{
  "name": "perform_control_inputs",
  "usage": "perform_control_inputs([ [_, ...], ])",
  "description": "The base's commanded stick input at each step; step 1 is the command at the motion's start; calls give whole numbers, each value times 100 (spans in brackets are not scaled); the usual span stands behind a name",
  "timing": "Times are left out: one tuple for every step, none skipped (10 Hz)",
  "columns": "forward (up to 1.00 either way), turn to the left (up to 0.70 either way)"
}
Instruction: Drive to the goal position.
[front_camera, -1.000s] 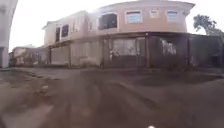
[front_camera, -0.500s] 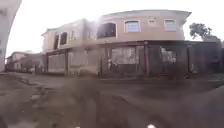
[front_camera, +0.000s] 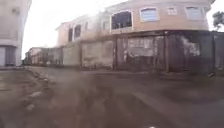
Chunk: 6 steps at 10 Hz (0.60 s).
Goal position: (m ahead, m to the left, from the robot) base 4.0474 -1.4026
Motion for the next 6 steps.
perform_control_inputs([
  [100,0],
  [100,0],
  [100,0],
  [100,0],
  [100,0],
  [100,0],
])
